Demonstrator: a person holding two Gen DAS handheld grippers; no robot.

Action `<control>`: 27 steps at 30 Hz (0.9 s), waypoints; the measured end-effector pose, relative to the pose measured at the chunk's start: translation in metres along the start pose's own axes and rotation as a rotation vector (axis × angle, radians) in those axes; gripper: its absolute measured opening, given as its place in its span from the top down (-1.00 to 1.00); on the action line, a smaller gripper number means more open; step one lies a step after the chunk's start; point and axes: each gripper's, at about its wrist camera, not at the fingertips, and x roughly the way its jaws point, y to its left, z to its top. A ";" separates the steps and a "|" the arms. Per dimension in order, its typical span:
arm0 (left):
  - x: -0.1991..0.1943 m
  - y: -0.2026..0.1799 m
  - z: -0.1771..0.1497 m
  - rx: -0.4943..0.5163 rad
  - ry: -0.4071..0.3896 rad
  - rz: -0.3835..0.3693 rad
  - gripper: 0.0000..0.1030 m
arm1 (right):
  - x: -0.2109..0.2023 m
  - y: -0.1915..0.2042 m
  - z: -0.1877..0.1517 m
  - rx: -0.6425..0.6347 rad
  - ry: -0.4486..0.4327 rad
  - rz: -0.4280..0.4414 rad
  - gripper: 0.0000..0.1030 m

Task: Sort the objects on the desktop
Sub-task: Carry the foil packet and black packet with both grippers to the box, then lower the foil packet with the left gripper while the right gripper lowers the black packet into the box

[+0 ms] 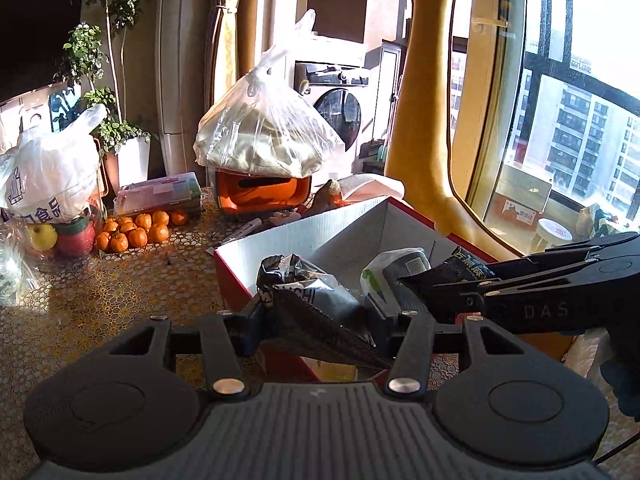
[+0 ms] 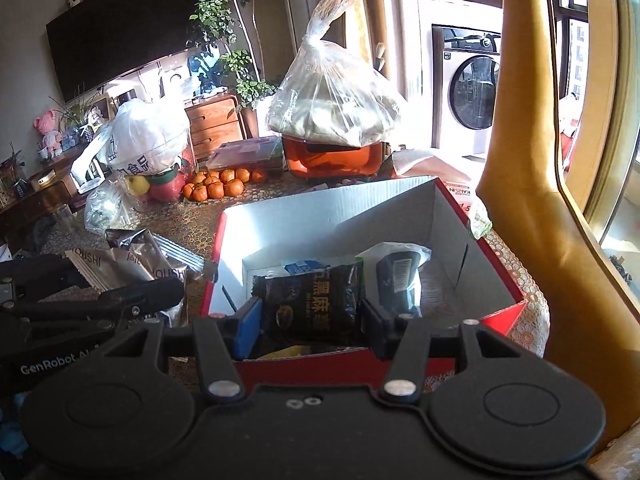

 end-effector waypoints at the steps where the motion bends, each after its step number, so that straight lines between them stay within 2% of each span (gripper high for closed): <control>1: 0.005 -0.003 0.001 0.005 0.007 -0.006 0.01 | -0.001 -0.003 0.001 -0.004 -0.001 -0.004 -0.03; 14: 0.060 -0.007 0.026 0.040 0.095 -0.042 0.01 | 0.023 -0.026 0.015 -0.074 0.039 -0.030 -0.03; 27: 0.127 0.003 0.051 0.029 0.204 -0.049 0.01 | 0.059 -0.020 0.016 -0.114 0.117 0.017 -0.03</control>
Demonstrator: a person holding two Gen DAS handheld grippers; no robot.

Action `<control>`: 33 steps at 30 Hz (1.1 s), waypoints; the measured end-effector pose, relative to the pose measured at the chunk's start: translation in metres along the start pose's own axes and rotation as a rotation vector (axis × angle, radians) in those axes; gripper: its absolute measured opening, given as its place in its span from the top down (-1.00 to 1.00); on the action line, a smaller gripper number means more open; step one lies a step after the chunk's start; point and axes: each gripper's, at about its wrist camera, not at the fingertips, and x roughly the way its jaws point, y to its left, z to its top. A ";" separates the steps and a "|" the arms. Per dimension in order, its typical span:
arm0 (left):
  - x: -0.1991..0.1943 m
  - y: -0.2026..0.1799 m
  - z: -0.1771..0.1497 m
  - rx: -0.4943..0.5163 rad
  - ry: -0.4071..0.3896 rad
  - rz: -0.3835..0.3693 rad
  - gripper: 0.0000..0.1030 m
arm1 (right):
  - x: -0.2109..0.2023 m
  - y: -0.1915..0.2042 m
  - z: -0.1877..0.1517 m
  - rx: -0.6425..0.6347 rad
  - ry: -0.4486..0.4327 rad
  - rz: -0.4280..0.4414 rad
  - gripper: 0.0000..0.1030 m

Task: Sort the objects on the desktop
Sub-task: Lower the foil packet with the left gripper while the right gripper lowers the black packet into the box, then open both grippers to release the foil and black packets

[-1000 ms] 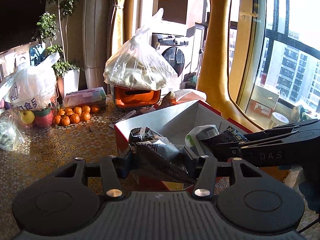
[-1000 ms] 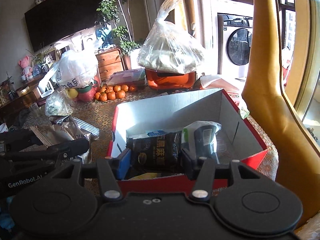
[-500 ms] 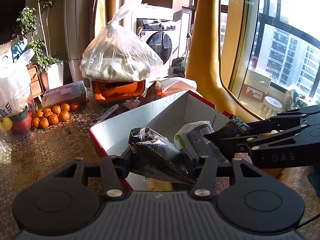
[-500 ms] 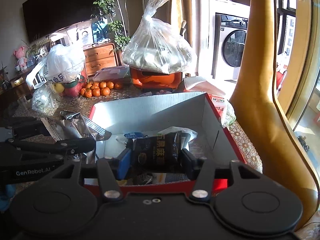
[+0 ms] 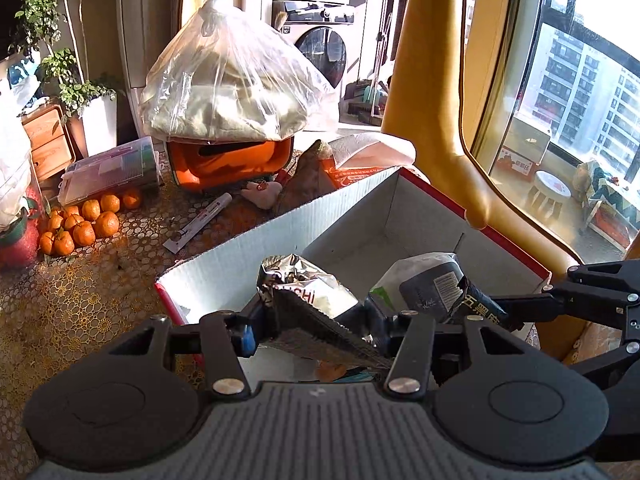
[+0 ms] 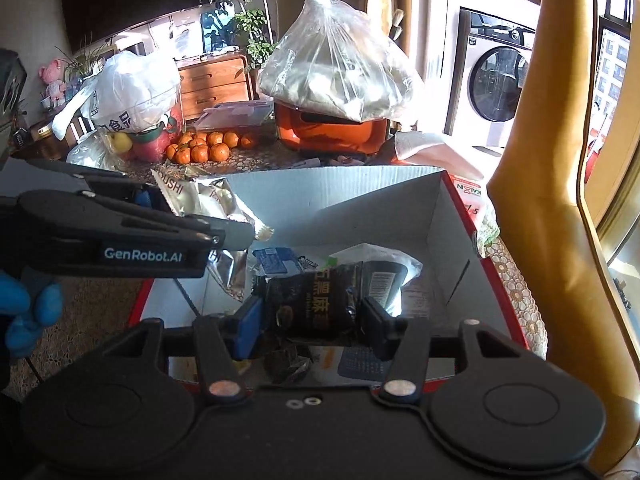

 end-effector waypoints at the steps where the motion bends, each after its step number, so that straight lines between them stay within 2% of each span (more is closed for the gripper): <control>1: 0.005 0.001 0.002 -0.002 0.007 0.000 0.01 | 0.003 0.000 0.000 -0.004 0.008 -0.002 -0.03; 10: 0.034 0.004 0.011 0.002 0.037 -0.003 0.01 | 0.031 0.005 -0.003 -0.028 0.069 0.005 -0.03; 19: 0.054 0.007 0.001 0.001 0.080 -0.010 0.01 | 0.065 0.010 -0.006 -0.042 0.123 0.018 -0.03; 24: 0.058 0.013 -0.003 -0.013 0.090 -0.008 0.01 | 0.071 0.006 -0.007 -0.031 0.128 0.035 -0.06; 26: 0.059 0.014 -0.004 -0.021 0.090 -0.010 0.01 | 0.070 0.005 -0.008 -0.034 0.122 0.039 -0.21; 29: 0.059 0.016 -0.005 -0.035 0.088 -0.016 0.01 | 0.064 0.003 -0.008 -0.029 0.102 0.054 -0.33; 33: 0.055 0.016 -0.005 -0.044 0.080 -0.024 0.01 | 0.054 0.003 -0.007 -0.036 0.086 0.050 -0.38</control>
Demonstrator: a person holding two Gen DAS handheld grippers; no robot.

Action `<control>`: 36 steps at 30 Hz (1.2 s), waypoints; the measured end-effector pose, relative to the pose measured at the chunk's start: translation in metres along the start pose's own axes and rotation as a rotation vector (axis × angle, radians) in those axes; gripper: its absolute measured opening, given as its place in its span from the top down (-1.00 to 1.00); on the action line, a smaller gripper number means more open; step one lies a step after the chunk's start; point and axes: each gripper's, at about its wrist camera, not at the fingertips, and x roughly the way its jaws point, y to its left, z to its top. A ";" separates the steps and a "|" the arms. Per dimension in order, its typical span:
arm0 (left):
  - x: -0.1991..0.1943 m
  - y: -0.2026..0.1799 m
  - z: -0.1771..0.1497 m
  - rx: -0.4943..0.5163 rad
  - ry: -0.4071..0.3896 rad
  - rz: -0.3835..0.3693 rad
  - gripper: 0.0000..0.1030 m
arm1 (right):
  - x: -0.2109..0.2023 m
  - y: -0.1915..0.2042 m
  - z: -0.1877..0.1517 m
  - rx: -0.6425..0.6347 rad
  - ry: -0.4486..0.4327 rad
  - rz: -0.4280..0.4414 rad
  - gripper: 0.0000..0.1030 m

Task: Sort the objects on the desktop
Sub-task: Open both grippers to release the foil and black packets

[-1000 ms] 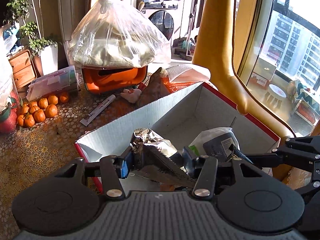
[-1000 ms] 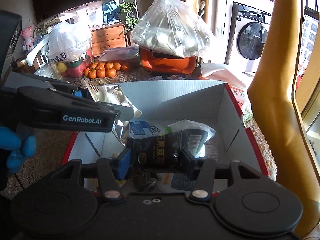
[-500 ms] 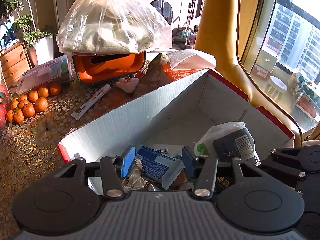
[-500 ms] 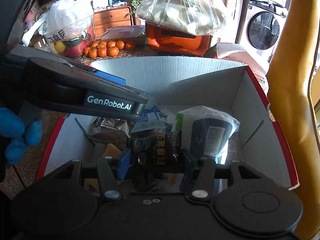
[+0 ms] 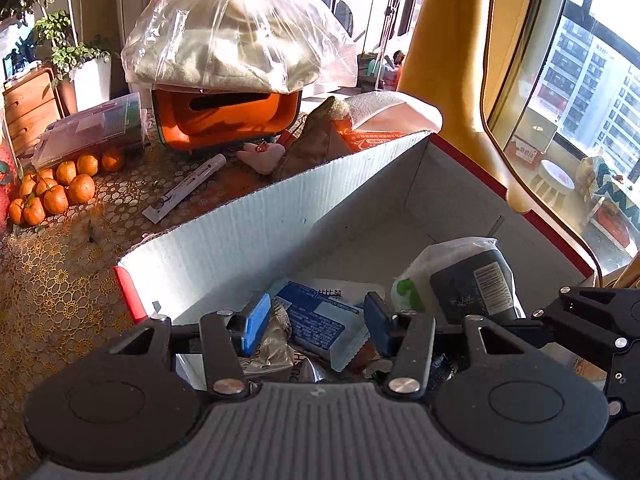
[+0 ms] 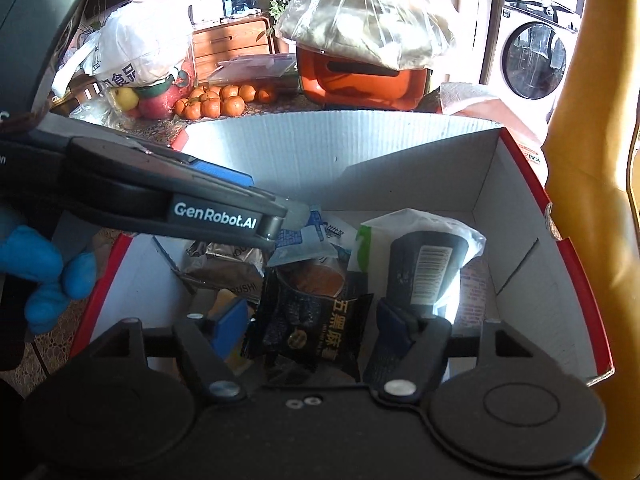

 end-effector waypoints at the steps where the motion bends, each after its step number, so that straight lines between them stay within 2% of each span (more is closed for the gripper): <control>1: -0.002 -0.001 0.000 0.001 -0.003 -0.001 0.01 | -0.002 -0.001 0.000 0.004 -0.002 0.001 -0.38; 19: -0.054 -0.010 -0.006 0.012 -0.066 -0.025 0.01 | -0.044 0.007 -0.002 0.002 -0.049 -0.040 -0.39; 31: -0.097 -0.008 -0.030 0.002 -0.103 -0.039 0.01 | -0.071 0.006 -0.008 0.030 -0.102 -0.062 -0.43; 36: -0.112 -0.011 -0.045 0.027 -0.119 -0.039 0.01 | -0.080 0.005 -0.011 0.053 -0.126 -0.072 -0.44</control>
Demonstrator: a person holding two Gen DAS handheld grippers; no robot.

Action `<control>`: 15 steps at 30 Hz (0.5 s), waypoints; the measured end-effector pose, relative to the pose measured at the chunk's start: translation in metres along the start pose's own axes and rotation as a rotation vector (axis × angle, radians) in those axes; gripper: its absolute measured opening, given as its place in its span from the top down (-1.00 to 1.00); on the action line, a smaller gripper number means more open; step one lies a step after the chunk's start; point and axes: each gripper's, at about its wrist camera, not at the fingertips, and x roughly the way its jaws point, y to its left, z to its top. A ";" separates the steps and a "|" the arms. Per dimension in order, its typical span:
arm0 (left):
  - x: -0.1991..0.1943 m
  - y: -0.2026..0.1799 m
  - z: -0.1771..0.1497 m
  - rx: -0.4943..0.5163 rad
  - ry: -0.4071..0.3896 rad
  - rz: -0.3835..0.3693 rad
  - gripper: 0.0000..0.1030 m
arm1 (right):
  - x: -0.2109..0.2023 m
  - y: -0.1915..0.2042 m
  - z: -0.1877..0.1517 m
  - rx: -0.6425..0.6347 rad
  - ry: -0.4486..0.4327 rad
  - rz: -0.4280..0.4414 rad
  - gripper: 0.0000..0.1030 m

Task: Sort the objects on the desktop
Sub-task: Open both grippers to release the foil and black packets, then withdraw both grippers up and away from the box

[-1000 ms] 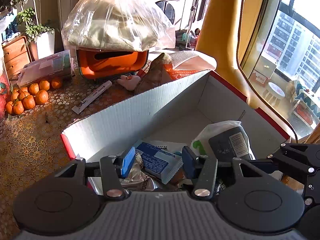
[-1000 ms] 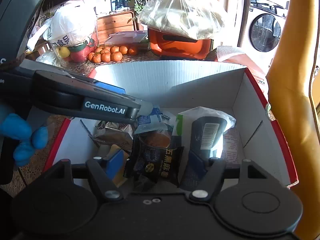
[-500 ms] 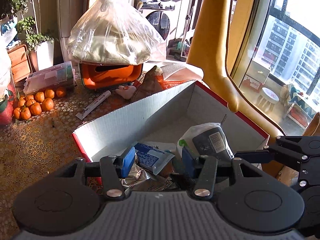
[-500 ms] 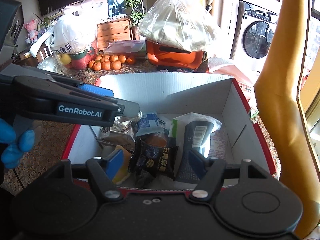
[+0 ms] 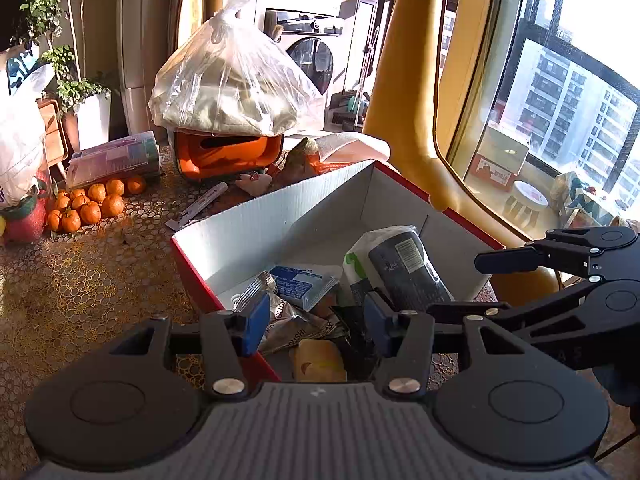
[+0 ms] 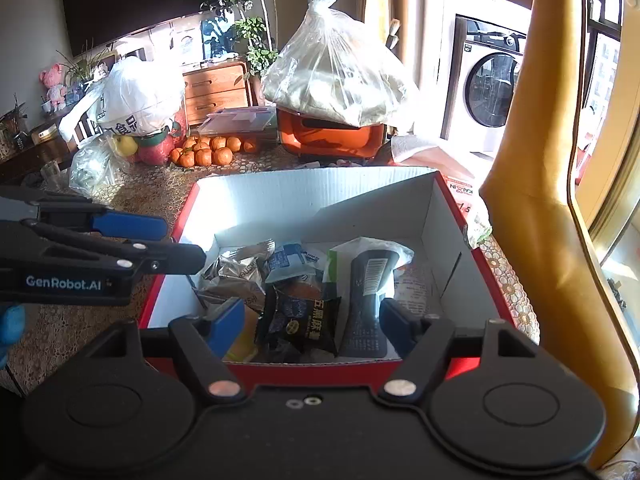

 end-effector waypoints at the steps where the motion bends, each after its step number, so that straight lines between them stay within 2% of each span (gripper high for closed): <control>1: -0.004 0.000 -0.003 -0.002 -0.004 -0.002 0.01 | -0.002 0.000 -0.001 0.002 -0.004 -0.002 -0.44; 7: -0.020 -0.006 -0.021 0.017 -0.016 0.003 0.01 | -0.012 0.006 -0.004 0.010 -0.031 -0.006 -0.45; 13: -0.041 -0.010 -0.033 0.008 -0.040 -0.009 0.00 | -0.027 0.009 -0.010 0.031 -0.086 0.006 -0.64; 15: -0.046 -0.010 -0.038 0.001 -0.043 -0.010 -0.10 | -0.032 0.010 -0.014 0.036 -0.105 0.006 -0.69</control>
